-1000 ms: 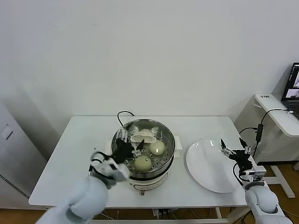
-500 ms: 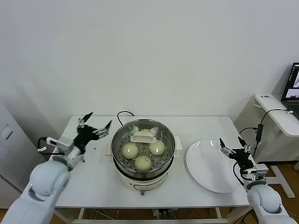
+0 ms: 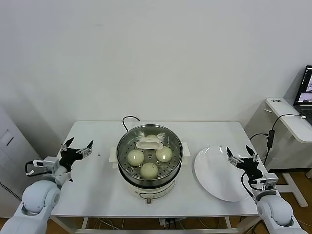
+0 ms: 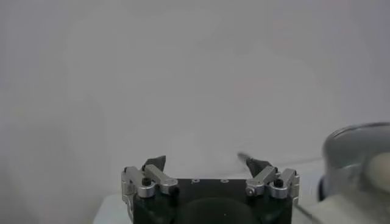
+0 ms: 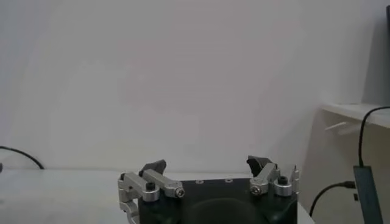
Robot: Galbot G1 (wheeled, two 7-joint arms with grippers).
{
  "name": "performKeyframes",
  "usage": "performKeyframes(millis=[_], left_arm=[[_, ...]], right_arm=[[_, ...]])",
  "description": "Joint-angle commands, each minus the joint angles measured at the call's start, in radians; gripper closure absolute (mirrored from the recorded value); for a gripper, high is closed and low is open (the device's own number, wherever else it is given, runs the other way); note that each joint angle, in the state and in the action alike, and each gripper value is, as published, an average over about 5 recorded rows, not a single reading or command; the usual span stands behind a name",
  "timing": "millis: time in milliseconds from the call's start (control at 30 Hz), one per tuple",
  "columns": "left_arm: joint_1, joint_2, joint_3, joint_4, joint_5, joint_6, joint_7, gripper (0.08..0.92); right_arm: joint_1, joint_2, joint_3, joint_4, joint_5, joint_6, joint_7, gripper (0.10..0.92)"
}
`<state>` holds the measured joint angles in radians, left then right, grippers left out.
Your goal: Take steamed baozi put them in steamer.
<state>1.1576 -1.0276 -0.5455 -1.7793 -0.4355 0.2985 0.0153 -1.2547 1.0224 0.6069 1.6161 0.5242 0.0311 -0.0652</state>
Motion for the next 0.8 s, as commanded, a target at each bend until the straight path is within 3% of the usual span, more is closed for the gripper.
performKeyframes(millis=[33,800], left_arm=[[0.047,-0.025,-0.039,0.091,-0.002,-0.031,-0.003,0.177],[0.049,-0.029,-0.03,0.059,-0.051,-0.001,0.002,0.177]], right_arm=[[-0.012,0.0,-0.003,0.013,0.006,-0.013,0.005,0.203],[-0.034,0.01,-0.002,0.032,0.001,-0.022,0.004,0.203]])
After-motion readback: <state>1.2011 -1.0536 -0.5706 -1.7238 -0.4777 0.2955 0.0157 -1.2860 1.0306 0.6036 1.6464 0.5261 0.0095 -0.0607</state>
